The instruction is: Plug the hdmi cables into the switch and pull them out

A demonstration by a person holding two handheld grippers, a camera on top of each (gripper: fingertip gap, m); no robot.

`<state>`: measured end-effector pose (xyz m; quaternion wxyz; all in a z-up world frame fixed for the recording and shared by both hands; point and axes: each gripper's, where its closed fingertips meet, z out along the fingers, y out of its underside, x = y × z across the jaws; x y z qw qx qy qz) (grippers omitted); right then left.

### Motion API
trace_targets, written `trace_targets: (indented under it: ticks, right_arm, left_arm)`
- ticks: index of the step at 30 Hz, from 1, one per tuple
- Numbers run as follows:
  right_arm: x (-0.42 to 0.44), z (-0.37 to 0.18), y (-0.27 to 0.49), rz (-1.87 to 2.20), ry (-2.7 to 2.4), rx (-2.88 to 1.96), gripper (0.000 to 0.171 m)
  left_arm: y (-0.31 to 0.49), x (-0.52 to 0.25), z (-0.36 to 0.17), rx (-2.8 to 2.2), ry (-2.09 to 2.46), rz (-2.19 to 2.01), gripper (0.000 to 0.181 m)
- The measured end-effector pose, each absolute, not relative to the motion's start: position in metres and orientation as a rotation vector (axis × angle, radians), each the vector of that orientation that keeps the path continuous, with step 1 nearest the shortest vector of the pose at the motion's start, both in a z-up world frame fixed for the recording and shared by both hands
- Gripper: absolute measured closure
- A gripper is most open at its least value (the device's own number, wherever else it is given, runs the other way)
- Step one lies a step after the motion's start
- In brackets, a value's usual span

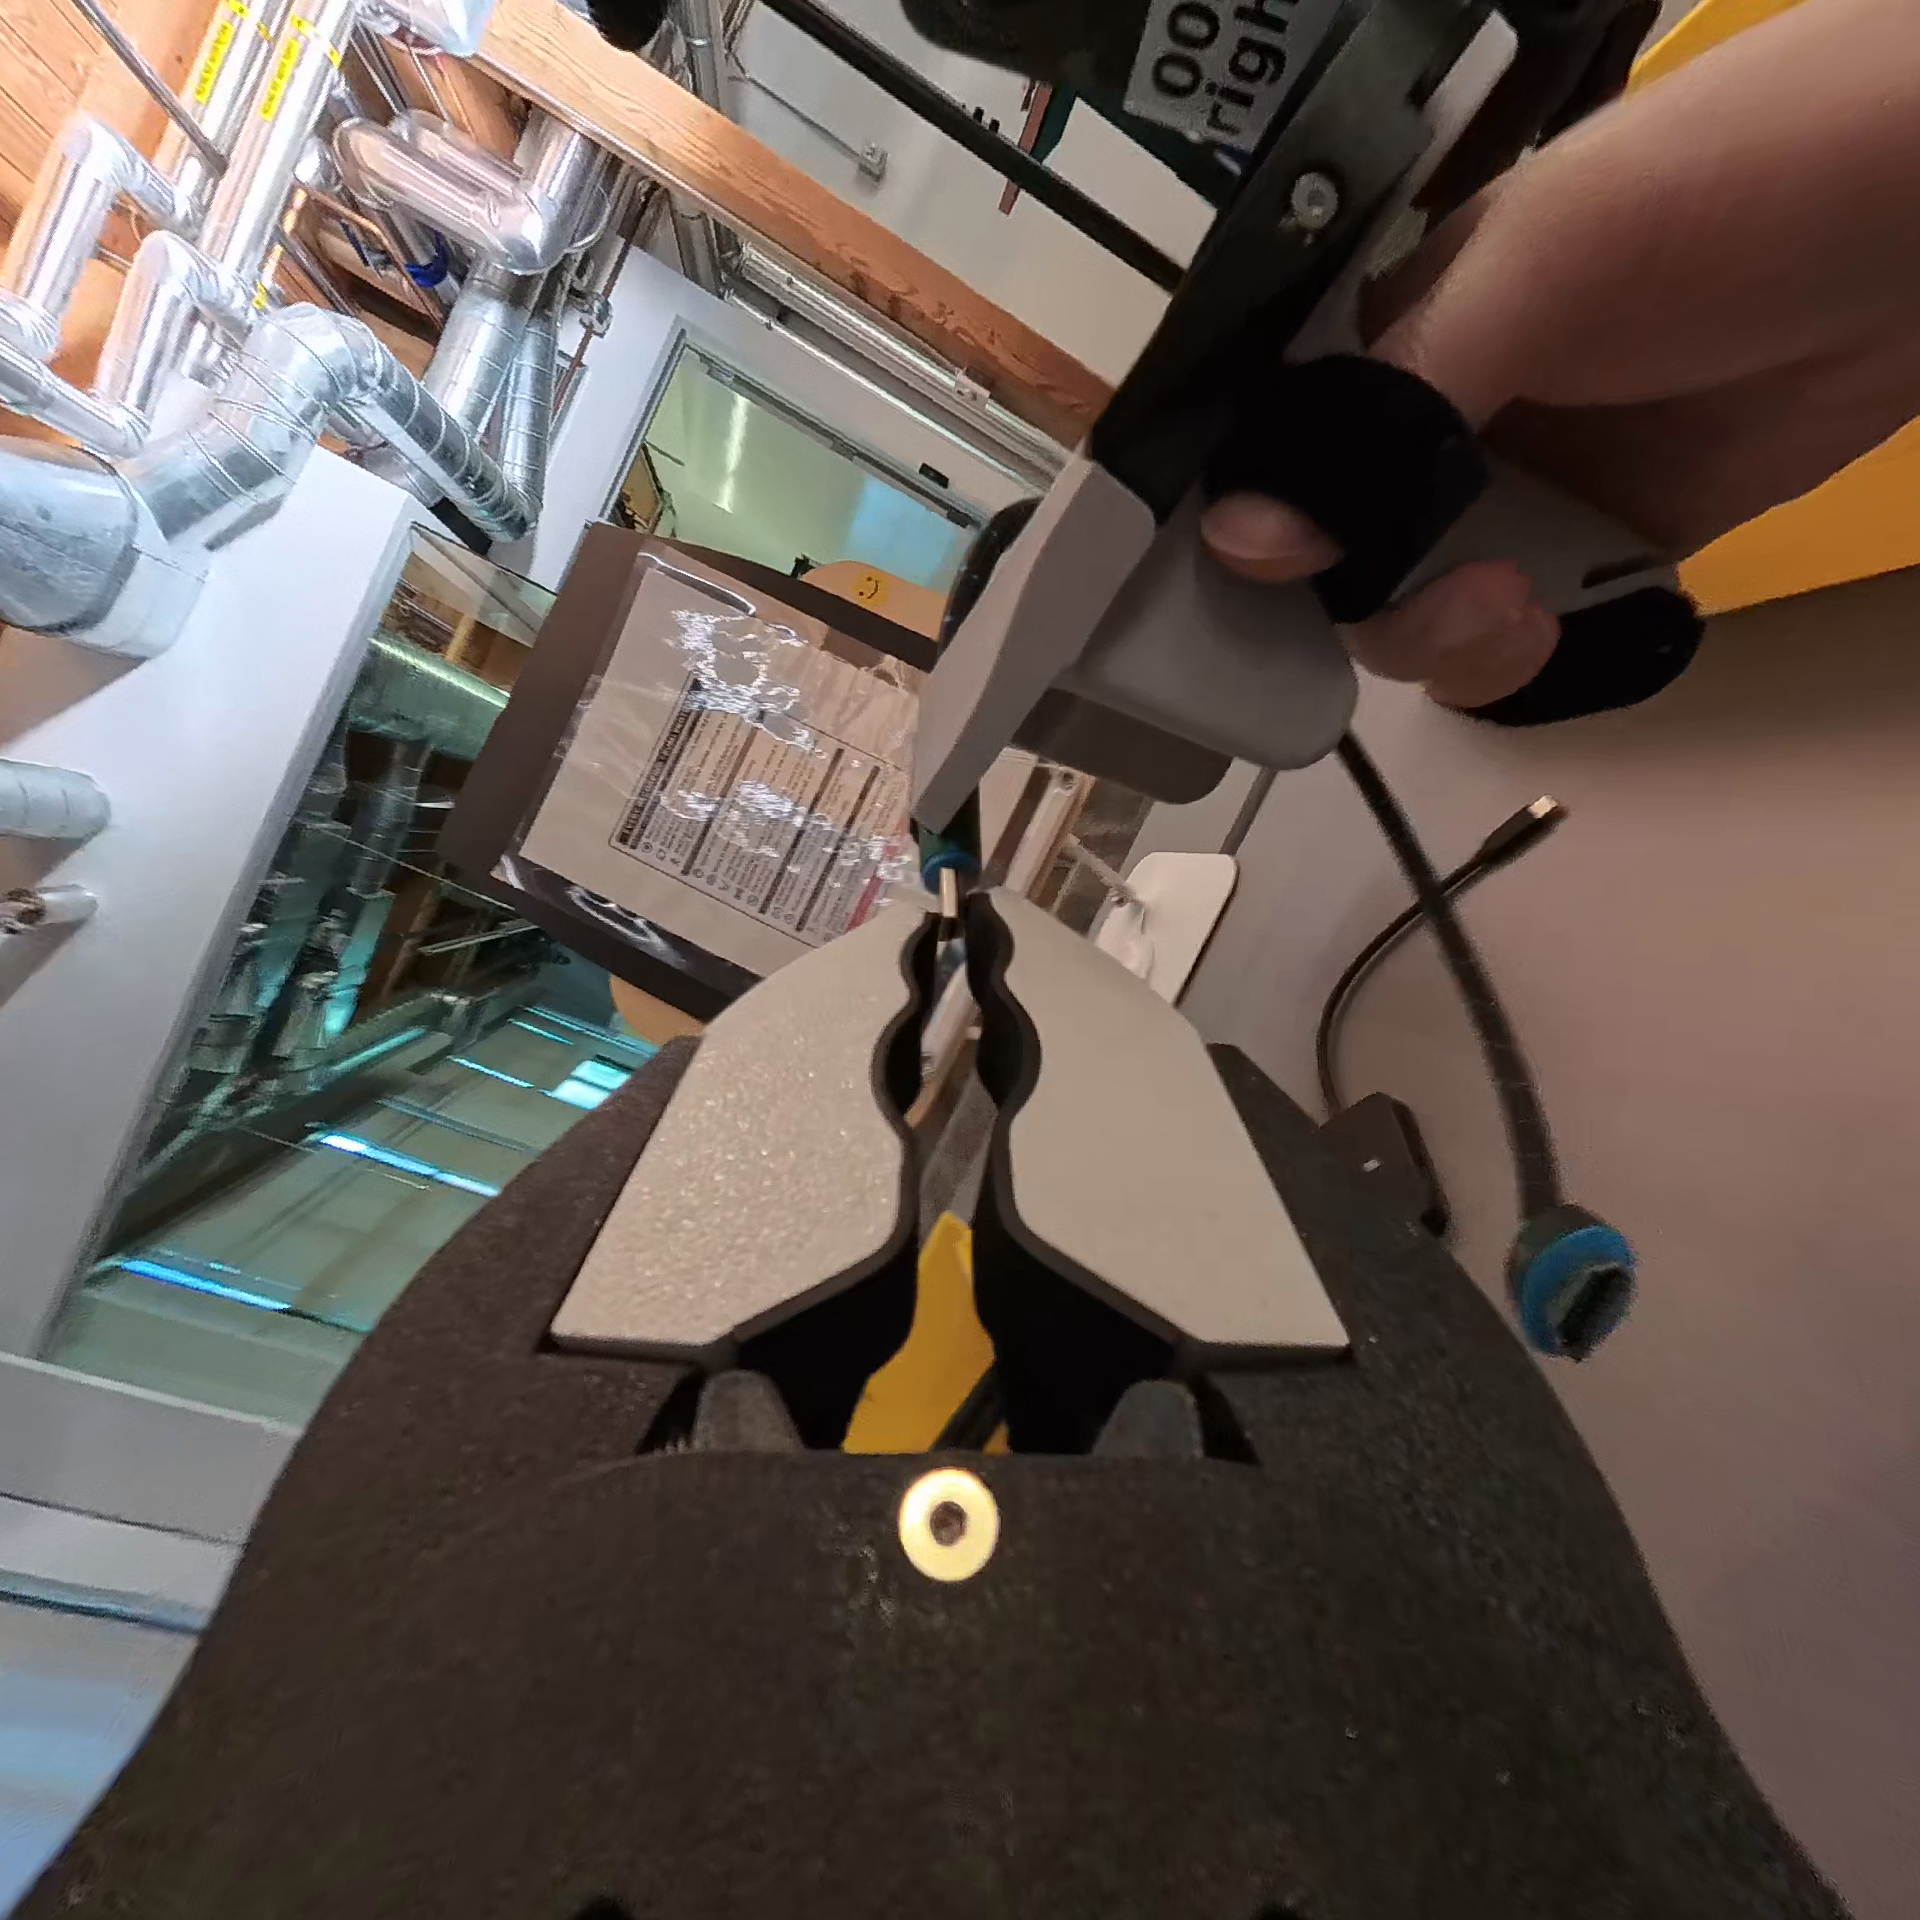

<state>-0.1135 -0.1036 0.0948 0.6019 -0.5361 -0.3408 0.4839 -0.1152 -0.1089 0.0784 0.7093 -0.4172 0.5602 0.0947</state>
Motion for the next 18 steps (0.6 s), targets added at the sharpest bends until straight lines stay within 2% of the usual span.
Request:
trace_targets:
  ticks: [2,4,8,12,18]
  right_arm:
    - [-0.111,0.097,-0.104,1.011,-0.815,-1.181,0.146]
    - [-0.106,0.103,-0.107,0.848,-0.862,-1.075,0.146]
    - [-0.102,0.115,-0.131,0.551,-0.978,-0.801,0.146]
    - [-0.106,0.116,-0.151,0.404,-1.04,-0.641,0.146]
    - [-0.115,0.104,-0.16,0.232,-1.13,-0.53,0.148]
  left_arm:
    - [-0.11,-0.115,0.079,-0.982,1.203,0.094,0.174]
    - [-0.111,-0.118,0.08,-1.086,1.145,-0.109,0.161]
    - [-0.135,-0.113,0.082,-1.276,1.053,-0.829,0.138]
    - [-0.152,-0.112,0.094,-1.277,0.97,-1.394,0.139]
    - [-0.16,-0.104,0.088,-1.267,0.947,-1.749,0.145]
